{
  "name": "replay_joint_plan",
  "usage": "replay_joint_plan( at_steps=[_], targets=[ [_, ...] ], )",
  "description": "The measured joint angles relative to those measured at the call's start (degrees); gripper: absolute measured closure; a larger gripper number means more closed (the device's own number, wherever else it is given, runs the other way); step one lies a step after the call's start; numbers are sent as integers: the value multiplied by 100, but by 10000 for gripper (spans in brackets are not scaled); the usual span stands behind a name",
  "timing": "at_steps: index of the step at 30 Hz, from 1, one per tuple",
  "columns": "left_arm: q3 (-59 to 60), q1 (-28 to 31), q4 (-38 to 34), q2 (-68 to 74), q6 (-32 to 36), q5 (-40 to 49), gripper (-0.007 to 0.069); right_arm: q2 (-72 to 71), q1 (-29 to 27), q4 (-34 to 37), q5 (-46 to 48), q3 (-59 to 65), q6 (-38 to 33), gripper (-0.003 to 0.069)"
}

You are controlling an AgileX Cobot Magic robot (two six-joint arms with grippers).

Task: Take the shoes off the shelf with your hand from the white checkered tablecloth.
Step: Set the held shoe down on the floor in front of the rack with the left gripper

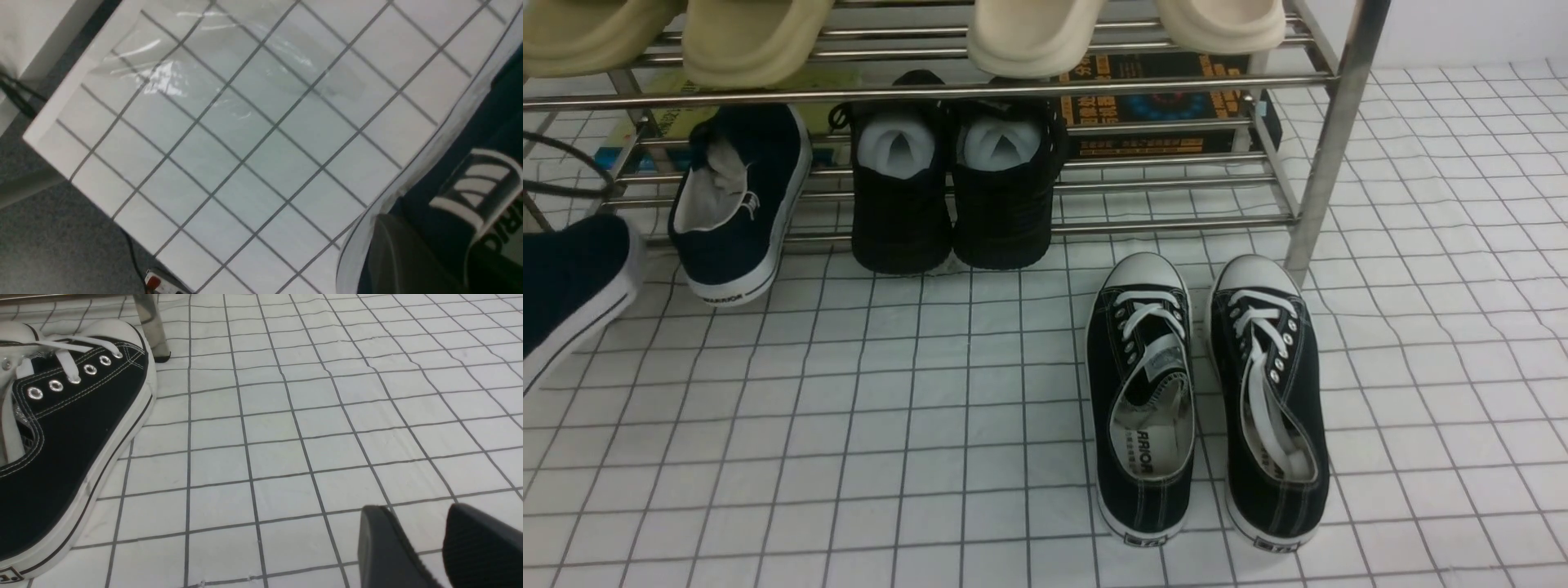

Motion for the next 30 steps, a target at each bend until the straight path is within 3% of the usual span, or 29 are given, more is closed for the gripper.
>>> replay_joint_plan(
  at_steps=[6, 13, 20, 25, 28, 30],
  targets=[
    [678, -172, 44, -156, -465, -242, 582, 0, 0, 0, 0, 0, 0, 418],
    [1543, -693, 13, -156, -1091, -1267, 582, 0, 0, 0, 0, 0, 0, 418],
    [1740, -748, 107, -156, -1332, -1573, 566, 0, 0, 0, 0, 0, 0, 418],
    [1747, -748, 125, -156, -1255, -1651, 491, 0, 0, 0, 0, 0, 0, 418],
    [1727, -748, 127, -167, -1075, -1695, 375, 0, 0, 0, 0, 0, 0, 418],
    [1630, -748, 127, -167, -993, -1688, 338, 0, 0, 0, 0, 0, 0, 418]
  ],
)
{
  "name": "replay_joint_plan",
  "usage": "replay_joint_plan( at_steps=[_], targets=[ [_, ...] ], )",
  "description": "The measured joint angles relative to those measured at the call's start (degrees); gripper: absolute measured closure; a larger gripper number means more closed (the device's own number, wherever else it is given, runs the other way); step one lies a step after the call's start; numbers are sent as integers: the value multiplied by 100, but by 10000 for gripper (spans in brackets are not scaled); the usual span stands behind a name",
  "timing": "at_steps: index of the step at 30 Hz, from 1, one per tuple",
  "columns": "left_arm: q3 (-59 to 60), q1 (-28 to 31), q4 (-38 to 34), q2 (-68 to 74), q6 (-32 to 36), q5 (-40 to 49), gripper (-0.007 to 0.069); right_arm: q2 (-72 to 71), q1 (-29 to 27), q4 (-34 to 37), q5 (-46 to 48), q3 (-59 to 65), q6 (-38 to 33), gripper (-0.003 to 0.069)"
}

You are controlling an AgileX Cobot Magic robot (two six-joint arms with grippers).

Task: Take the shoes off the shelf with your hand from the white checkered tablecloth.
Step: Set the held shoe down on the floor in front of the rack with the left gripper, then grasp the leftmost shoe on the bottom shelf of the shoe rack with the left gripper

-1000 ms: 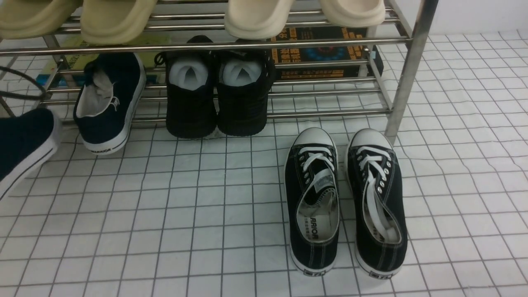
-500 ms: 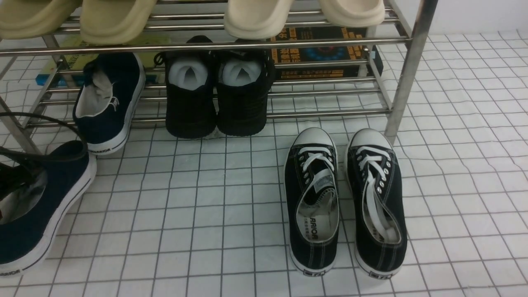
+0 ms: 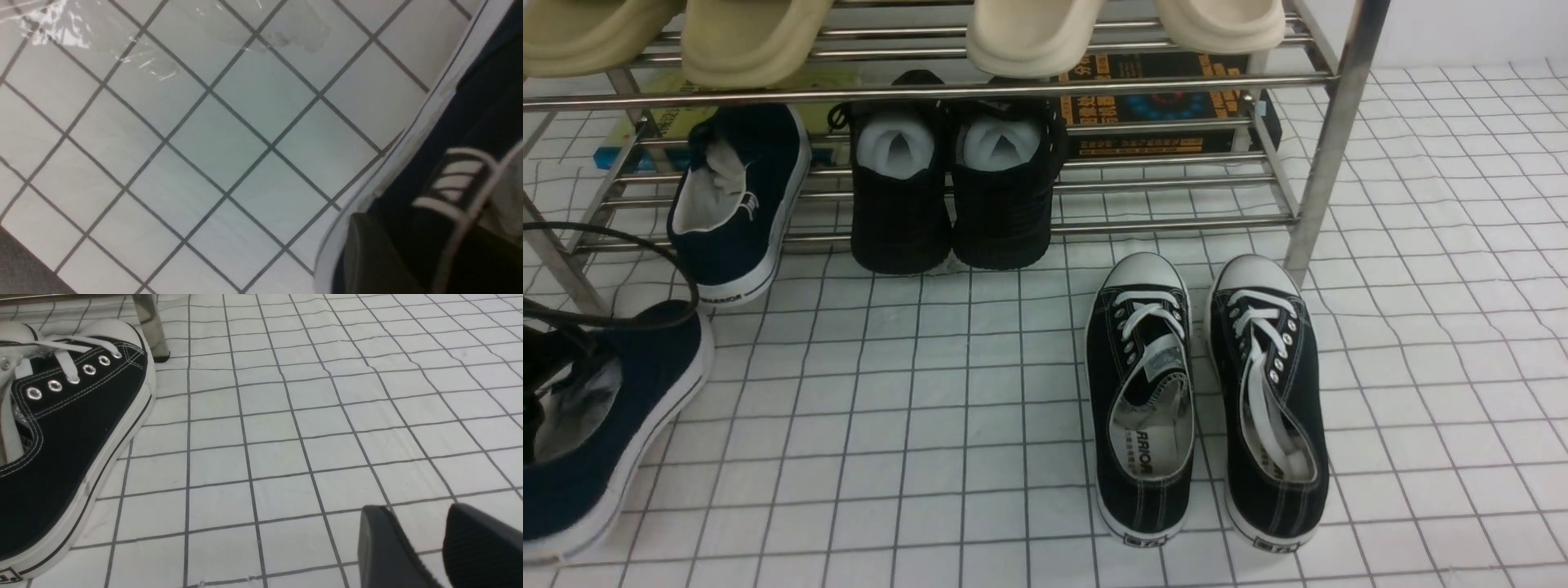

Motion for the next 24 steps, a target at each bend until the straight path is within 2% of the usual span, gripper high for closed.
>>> replay_joint_plan(
  at_steps=[3, 7, 12, 14, 15, 17, 24],
  targets=[
    [-575, 0, -6, 0, 226, 134, 263, 0, 0, 0, 0, 0, 0, 418],
    [-1439, 0, -368, 0, 524, 211, 231, 0, 0, 0, 0, 0, 0, 418],
    [-2059, 0, -1385, 230, 1326, 54, 228, 0, 0, 0, 0, 0, 0, 418],
    [-2270, 0, -1999, 579, 1885, -51, 228, 0, 0, 0, 0, 0, 0, 418],
    [-2295, 0, -2040, 647, 1926, -57, 228, 0, 0, 0, 0, 0, 0, 418],
    [-2442, 0, -2434, 1102, 2427, -145, 225, 0, 0, 0, 0, 0, 0, 418],
    [-2904, -6, -2598, 1816, 2670, -539, 221, 0, 0, 0, 0, 0, 0, 418]
  ],
)
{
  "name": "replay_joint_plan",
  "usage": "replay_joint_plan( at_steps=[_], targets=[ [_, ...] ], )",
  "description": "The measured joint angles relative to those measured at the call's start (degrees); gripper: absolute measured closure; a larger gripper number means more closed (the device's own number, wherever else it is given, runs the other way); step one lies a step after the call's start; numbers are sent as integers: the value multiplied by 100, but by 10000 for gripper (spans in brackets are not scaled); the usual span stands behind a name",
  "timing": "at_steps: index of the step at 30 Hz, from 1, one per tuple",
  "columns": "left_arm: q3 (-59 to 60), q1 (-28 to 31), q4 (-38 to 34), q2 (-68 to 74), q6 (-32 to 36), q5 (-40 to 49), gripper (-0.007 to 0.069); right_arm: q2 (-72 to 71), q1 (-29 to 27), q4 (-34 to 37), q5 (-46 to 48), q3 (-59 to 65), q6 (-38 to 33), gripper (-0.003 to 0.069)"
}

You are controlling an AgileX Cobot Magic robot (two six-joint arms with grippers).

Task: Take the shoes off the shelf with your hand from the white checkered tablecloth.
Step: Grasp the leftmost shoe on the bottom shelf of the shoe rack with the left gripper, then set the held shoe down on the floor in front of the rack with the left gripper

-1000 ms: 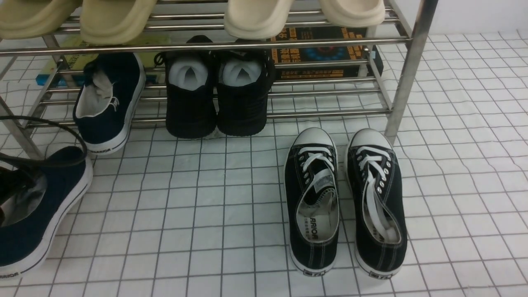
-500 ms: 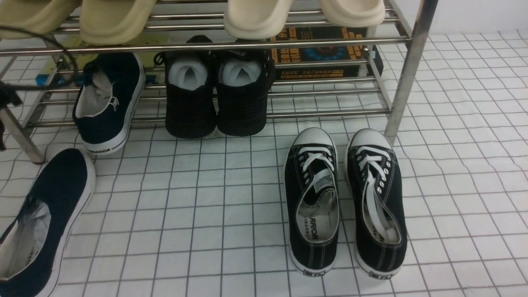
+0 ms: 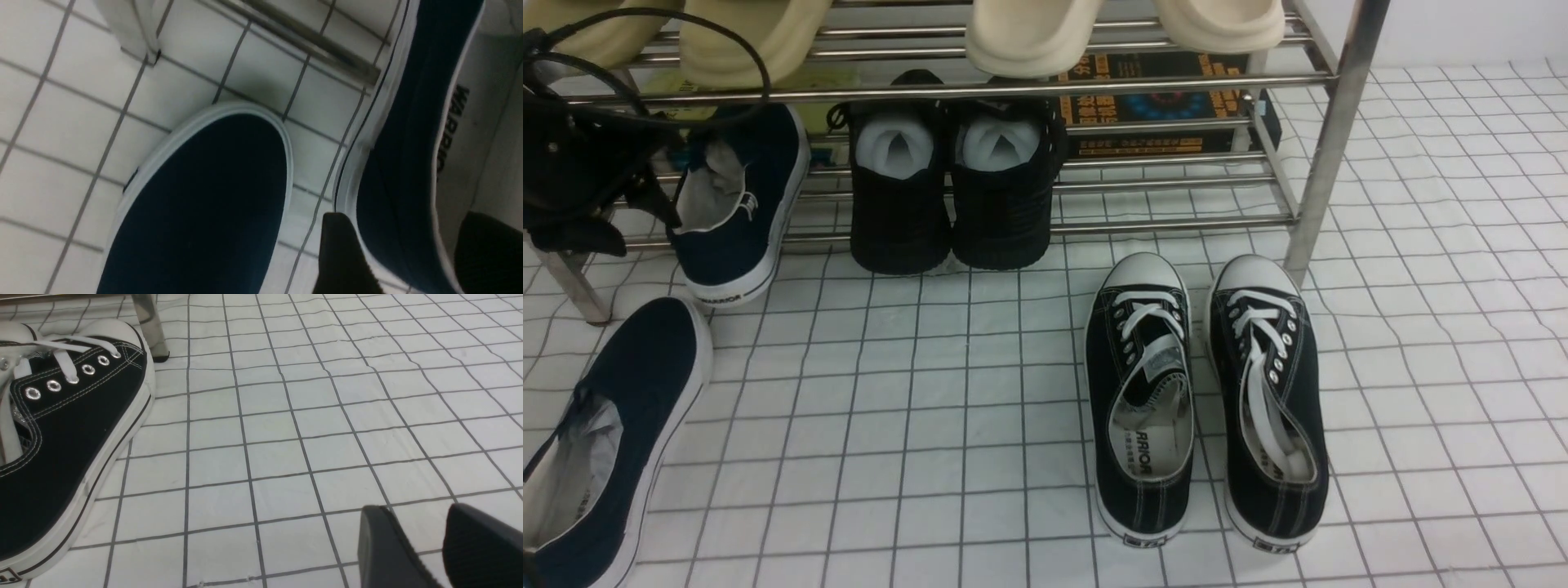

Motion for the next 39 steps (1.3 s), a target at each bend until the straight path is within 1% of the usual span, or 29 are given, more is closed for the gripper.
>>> replay_joint_plan(
  at_steps=[8, 11, 13, 14, 15, 16, 18, 19, 20, 23, 24, 25, 27, 30, 33, 35, 39],
  targets=[
    [-174, -222, 6, 525, 18, -661, 221, 0, 0, 0, 0, 0, 0, 418],
    [-175, -294, 6, 710, 18, -881, 239, 0, 0, 0, 0, 0, 0, 418],
    [-179, -293, 124, 772, 22, -949, 294, 0, 0, 0, 0, 0, 0, 418],
    [-186, -293, 124, 772, 22, -949, 294, 0, 0, 0, 0, 0, 0, 418],
    [-195, -293, 223, 786, 22, -948, 354, 0, 0, 0, 0, 0, 0, 418],
    [-195, -293, 268, 791, 22, -942, 386, 0, 0, 0, 0, 0, 0, 418],
    [-201, -293, 376, 784, 22, -862, 539, 0, 0, 0, 0, 0, 0, 418],
    [-201, -293, 377, 785, 22, -850, 547, 0, 0, 0, 0, 0, 0, 418],
    [-201, -293, 413, 748, 22, -759, 584, 0, 0, 0, 0, 0, 0, 418],
    [-201, -293, 553, 547, 17, -294, 596, 0, 0, 0, 0, 0, 0, 418],
    [-195, -293, 658, 429, 9, -4, 596, 0, 0, 0, 0, 0, 0, 418],
    [-195, -293, 658, 429, 9, -4, 596, 0, 0, 0, 0, 0, 0, 418],
    [-195, -293, 898, -29, -90, 686, 599, 0, 0, 0, 0, 0, 0, 418],
    [-177, -293, 1094, -488, -180, 1326, 598, 0, 0, 0, 0, 0, 0, 418],
    [89, -293, 999, -966, -244, 1761, 599, 0, 0, 0, 0, 0, 0, 418],
    [292, -343, 979, -1089, -259, 1784, 599, 0, 0, 0, 0, 0, 0, 418],
    [1278, -896, 998, -1378, -287, 1529, 599, 0, 0, 0, 0, 0, 0, 418]
  ],
)
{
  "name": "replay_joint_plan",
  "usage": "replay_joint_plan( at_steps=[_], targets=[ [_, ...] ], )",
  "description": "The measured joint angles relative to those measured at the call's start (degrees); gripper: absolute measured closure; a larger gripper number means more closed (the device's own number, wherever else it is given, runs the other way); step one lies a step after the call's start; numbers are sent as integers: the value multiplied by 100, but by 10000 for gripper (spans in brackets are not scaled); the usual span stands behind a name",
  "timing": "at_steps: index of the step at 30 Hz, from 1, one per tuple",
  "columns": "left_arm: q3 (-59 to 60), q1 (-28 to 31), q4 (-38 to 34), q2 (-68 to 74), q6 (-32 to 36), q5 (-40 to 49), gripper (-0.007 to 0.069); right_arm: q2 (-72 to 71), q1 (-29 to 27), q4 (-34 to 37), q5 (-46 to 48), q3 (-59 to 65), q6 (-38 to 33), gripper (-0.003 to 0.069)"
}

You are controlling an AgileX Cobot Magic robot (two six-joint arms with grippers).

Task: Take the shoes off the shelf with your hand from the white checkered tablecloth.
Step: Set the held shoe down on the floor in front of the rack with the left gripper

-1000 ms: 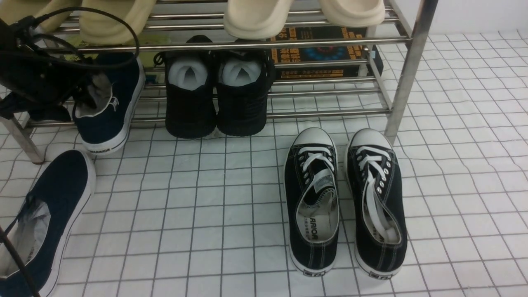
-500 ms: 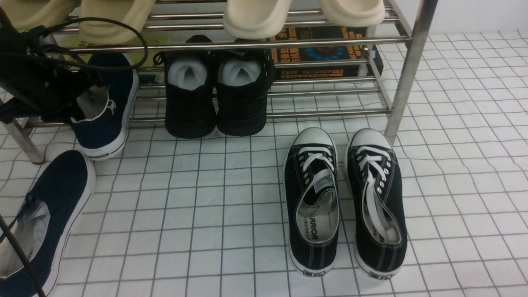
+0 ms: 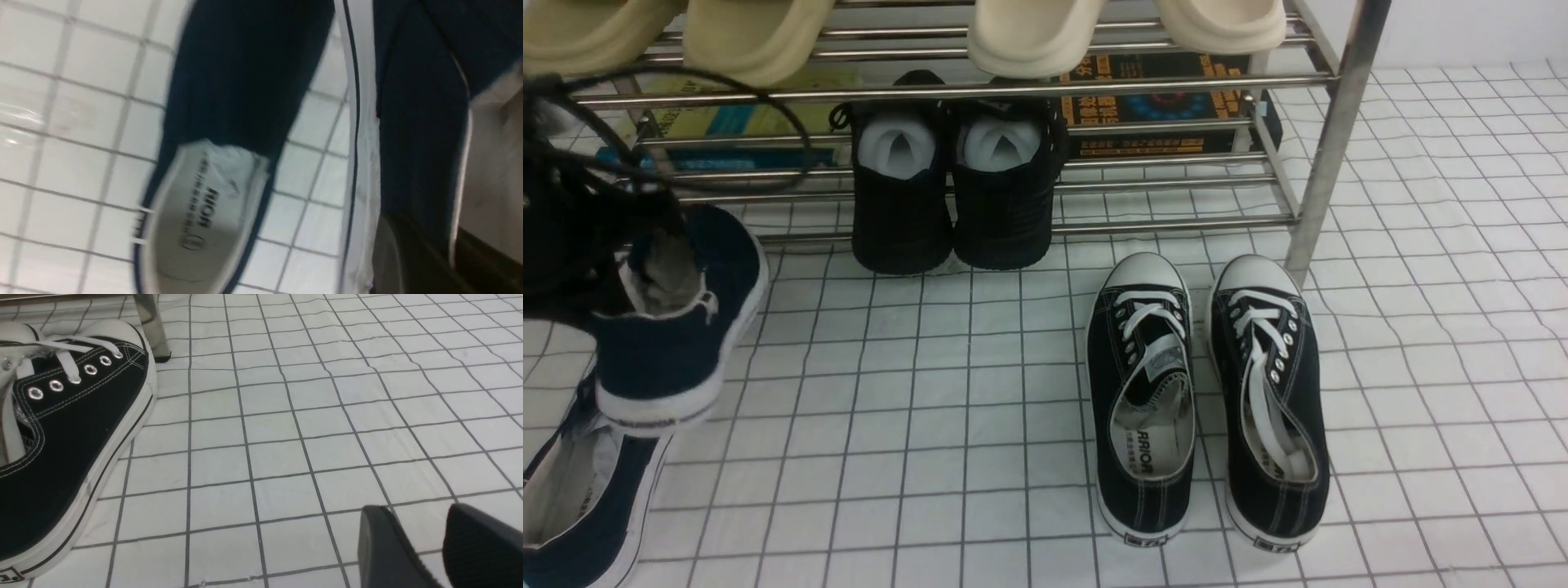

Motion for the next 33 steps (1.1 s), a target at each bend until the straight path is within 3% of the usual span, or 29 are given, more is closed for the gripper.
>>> replay_joint_plan(
  at_steps=[4, 10, 33],
  targets=[
    [535, -478, 96, -5, -210, -579, 599, 0, 0, 0, 0, 0, 0, 418],
    [818, -641, 367, -6, -589, -889, 599, 0, 0, 0, 0, 0, 0, 418],
    [1727, -643, 568, -37, 12, -1194, 598, 0, 0, 0, 0, 0, 0, 418]
  ],
)
